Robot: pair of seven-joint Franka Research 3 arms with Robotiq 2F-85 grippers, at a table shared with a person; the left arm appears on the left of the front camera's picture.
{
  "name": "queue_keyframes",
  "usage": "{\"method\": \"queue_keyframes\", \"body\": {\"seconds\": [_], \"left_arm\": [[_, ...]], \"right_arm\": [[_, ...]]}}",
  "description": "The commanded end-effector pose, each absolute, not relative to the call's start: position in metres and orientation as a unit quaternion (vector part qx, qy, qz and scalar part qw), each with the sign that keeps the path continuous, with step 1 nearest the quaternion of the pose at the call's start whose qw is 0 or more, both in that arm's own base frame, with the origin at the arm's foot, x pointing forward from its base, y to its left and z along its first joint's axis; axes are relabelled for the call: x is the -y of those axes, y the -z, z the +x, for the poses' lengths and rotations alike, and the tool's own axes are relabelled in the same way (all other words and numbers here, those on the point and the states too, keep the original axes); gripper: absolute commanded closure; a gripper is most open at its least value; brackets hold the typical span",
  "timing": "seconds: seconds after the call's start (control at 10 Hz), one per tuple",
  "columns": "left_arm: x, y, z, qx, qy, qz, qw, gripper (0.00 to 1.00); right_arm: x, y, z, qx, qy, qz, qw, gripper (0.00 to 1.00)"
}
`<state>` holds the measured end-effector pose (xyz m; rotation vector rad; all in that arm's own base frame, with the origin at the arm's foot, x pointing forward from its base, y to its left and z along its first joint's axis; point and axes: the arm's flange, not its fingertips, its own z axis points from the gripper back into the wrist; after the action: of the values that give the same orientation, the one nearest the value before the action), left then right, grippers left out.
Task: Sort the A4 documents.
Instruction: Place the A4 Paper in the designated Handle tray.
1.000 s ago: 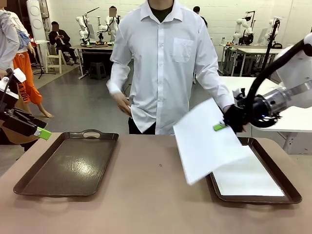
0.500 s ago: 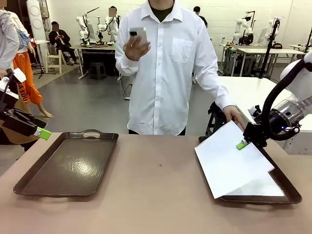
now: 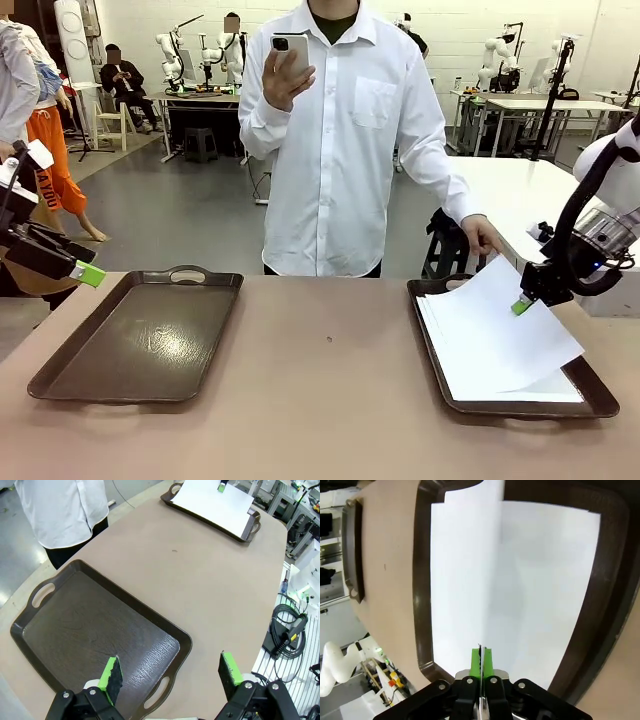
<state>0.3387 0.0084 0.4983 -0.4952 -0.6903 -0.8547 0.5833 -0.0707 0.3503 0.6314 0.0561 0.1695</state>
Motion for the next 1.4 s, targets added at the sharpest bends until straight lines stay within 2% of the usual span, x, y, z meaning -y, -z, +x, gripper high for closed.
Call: {"method": "queue_keyframes", "body": {"seconds": [0.0,0.8,0.9,1.0,1.1,1.2,1.3], "left_arm": [[-0.010,-0.496,0.340,0.332,0.407,-0.238,0.817,0.00],[-0.010,-0.496,0.340,0.332,0.407,-0.238,0.817,0.00],[-0.010,-0.496,0.340,0.332,0.407,-0.238,0.817,0.00],[-0.010,-0.496,0.340,0.332,0.407,-0.238,0.817,0.00],[-0.010,-0.496,0.340,0.332,0.407,-0.238,0.817,0.00],[-0.010,-0.496,0.340,0.332,0.407,-0.238,0.817,0.00],[-0.010,-0.496,0.340,0.332,0.407,-0.238,0.817,0.00]], "right_arm": [[0.065,-0.344,0.583,-0.026,-0.063,0.293,0.954,0.99],[0.064,-0.322,0.579,-0.049,-0.054,0.286,0.955,0.99],[0.064,-0.323,0.580,-0.052,-0.051,0.283,0.956,0.95],[0.063,-0.324,0.579,-0.055,-0.058,0.277,0.957,0.82],[0.063,-0.324,0.578,-0.054,-0.059,0.269,0.960,0.77],[0.063,-0.324,0.578,-0.053,-0.058,0.258,0.963,0.77],[0.063,-0.325,0.578,-0.051,-0.055,0.243,0.967,0.59]]}}
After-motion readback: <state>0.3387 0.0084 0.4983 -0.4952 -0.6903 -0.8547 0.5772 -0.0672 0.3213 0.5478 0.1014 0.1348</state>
